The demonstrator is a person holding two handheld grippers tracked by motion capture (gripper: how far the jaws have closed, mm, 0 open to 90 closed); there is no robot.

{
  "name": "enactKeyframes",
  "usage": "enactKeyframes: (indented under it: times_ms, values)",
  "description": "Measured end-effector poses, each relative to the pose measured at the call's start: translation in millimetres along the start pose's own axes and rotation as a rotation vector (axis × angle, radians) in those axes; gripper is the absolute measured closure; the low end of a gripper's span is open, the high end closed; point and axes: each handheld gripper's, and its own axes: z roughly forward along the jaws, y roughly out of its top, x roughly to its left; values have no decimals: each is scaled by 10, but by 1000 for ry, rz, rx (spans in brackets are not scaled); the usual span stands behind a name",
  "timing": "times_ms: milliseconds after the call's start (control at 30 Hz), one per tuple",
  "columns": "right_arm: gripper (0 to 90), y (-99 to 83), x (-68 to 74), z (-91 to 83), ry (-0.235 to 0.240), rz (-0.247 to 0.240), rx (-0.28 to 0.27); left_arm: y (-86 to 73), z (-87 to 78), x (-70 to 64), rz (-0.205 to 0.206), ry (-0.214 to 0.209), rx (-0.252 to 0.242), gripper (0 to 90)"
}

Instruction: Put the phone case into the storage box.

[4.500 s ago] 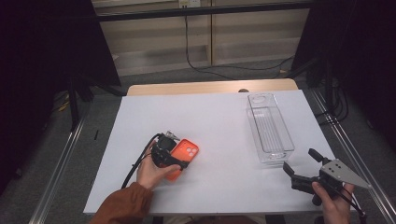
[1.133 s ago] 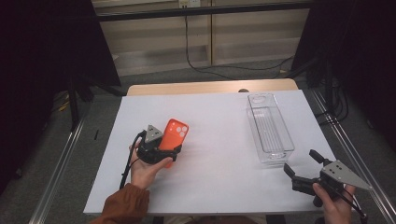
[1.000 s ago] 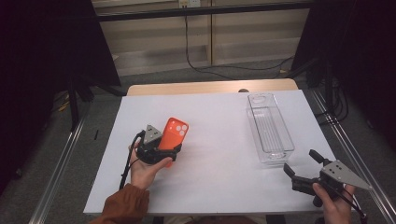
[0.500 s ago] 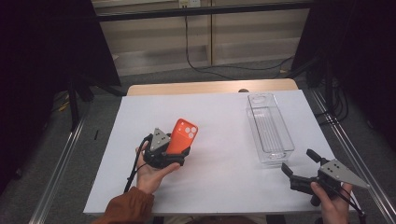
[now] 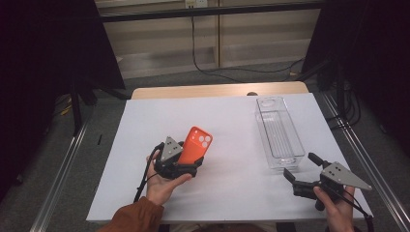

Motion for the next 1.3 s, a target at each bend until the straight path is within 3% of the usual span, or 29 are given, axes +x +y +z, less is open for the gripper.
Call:
enactKeyframes:
  times_ms: [33,200,533,833,1033,1300]
  values:
    - [7,2,3,10,3,-1,0,-5,12,-11,-14,-14,-3,161]
    - [8,31,12,81,20,-12,-2,23,46,-74,-2,-16,-11,161]
    - [9,82,81,237,76,-52,21,87,149,-235,70,-57,-9,161]
    - [10,153,85,399,120,-74,32,162,236,-340,90,-84,-14,161]
    - [11,207,127,507,159,-60,50,195,290,-380,116,-85,-7,161]
    - [14,330,316,640,213,-39,58,246,387,-479,139,-89,-18,161]
